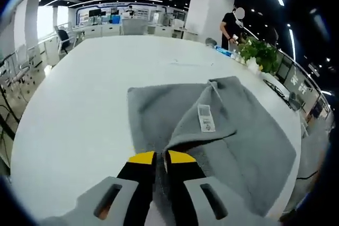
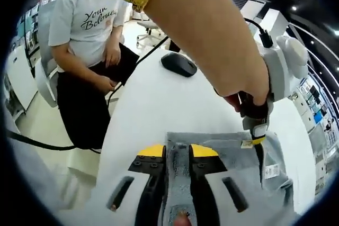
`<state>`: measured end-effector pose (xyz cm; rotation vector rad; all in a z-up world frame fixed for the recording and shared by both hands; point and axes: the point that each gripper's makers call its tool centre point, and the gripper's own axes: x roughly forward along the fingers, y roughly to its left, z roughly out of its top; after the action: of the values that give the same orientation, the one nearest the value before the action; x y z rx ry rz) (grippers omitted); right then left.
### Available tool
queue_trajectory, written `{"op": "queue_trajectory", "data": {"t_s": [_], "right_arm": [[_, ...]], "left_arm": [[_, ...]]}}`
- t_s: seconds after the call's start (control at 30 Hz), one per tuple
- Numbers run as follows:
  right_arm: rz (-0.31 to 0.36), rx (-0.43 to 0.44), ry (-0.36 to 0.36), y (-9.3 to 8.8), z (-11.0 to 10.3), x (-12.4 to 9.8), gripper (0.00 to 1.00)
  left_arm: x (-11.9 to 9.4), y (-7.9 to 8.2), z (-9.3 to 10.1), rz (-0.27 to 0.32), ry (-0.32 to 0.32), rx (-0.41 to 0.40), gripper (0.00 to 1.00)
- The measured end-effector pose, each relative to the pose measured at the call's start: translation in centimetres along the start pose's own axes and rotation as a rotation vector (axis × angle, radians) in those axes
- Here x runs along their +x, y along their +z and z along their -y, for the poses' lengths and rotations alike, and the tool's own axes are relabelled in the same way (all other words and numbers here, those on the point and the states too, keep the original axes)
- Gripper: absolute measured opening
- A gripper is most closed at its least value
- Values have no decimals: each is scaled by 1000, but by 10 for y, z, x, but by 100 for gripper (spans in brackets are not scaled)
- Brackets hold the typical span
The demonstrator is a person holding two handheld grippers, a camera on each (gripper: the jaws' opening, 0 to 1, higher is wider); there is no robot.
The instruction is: Fold the towel on the table until its edges align and the towel forms a compact rectangular stack.
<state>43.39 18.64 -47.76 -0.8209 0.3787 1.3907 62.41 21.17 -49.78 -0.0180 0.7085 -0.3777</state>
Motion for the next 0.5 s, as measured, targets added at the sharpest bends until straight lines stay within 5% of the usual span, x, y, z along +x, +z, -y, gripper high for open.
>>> {"op": "queue_trajectory", "data": {"t_s": [0.13, 0.23, 0.4, 0.5], "right_arm": [[6, 39, 3, -8, 2, -3, 14], [-16, 54, 5, -15, 4, -1, 16], [2, 81, 32, -11, 1, -2, 17], [21, 96, 42, -7, -1, -2, 19]], "left_arm": [[-1, 13, 12, 38, -61, 60, 20], [5, 25, 29, 61, -116, 175, 24], [21, 27, 62, 19, -211, 382, 23], [30, 29, 79, 20, -277, 412, 23]]}}
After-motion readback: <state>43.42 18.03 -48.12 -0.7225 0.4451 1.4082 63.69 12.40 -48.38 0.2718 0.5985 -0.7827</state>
